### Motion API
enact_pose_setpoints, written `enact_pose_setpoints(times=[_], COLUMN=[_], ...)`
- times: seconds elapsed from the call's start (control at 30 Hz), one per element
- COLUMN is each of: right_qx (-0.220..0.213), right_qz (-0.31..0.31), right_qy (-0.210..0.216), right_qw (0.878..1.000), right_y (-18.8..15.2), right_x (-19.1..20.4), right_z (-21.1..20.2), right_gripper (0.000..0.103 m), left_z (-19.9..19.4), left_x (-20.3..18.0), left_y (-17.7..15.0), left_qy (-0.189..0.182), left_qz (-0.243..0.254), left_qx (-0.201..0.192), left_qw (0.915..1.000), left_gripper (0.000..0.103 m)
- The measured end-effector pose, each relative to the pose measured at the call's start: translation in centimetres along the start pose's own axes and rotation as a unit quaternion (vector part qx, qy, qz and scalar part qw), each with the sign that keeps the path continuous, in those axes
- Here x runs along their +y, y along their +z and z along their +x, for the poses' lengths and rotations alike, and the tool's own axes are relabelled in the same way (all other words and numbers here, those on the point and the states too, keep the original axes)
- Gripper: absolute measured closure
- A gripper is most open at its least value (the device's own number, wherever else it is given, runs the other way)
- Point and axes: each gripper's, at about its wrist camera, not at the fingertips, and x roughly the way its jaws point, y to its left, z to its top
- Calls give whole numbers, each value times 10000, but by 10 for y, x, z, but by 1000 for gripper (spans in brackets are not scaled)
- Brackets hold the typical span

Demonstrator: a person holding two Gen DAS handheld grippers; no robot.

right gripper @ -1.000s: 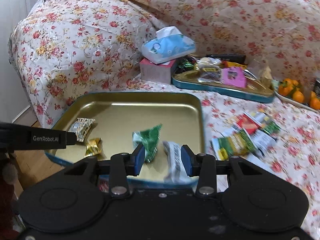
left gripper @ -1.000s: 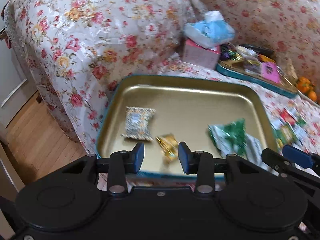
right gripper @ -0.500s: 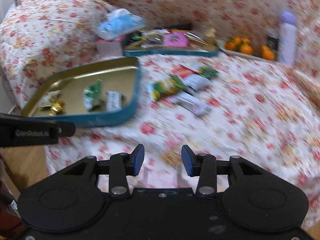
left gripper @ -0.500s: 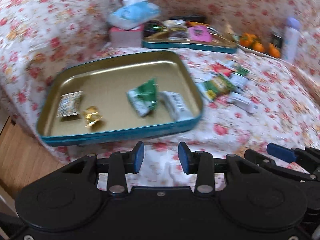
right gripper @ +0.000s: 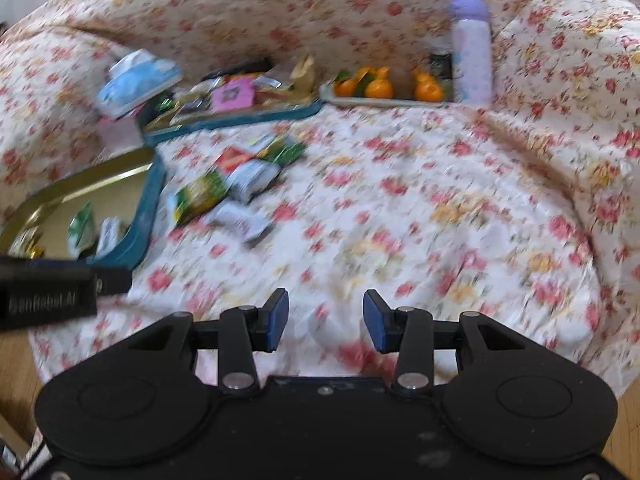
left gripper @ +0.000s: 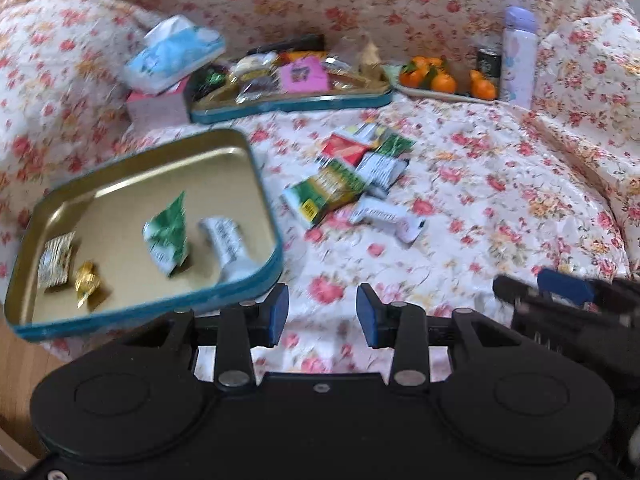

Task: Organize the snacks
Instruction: 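Move the left tool to the green garlic snack packet and grasp it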

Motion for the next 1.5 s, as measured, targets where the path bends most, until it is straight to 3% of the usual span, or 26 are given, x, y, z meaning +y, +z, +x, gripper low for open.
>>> enact_pose_setpoints(times=[0.23,0.43,0.6,0.87,1.1,1.4,1.5], right_qx=[-320,-285,-189,-73,31,438,440], right_qz=[152,169,204,131,201,443,349], right_qy=[114,341,506,607,715,824,801], right_qw=[9993,9989,9983,9980,9972,9946,9952], right_y=[47,76,96,110,122,129,131], right_x=[-12,-5,4,14,23,30,36], right_z=[24,53,78,101,123,157,163], right_gripper=[58,57,57,57,57,57,57], left_z=[18,48,70,93,96,107,114], left_x=[-6,0,-1,4,3,11,10], left_y=[30,50,58,71,69,71,74], left_qy=[52,103,98,-23,-366,-599,-656], left_qz=[198,240,589,1213,1981,1945,1914], left_qx=[-216,-121,-50,-30,-99,171,238], left_qw=[9996,9996,9982,9926,9794,9789,9790], left_gripper=[55,55,55,55,55,54,49])
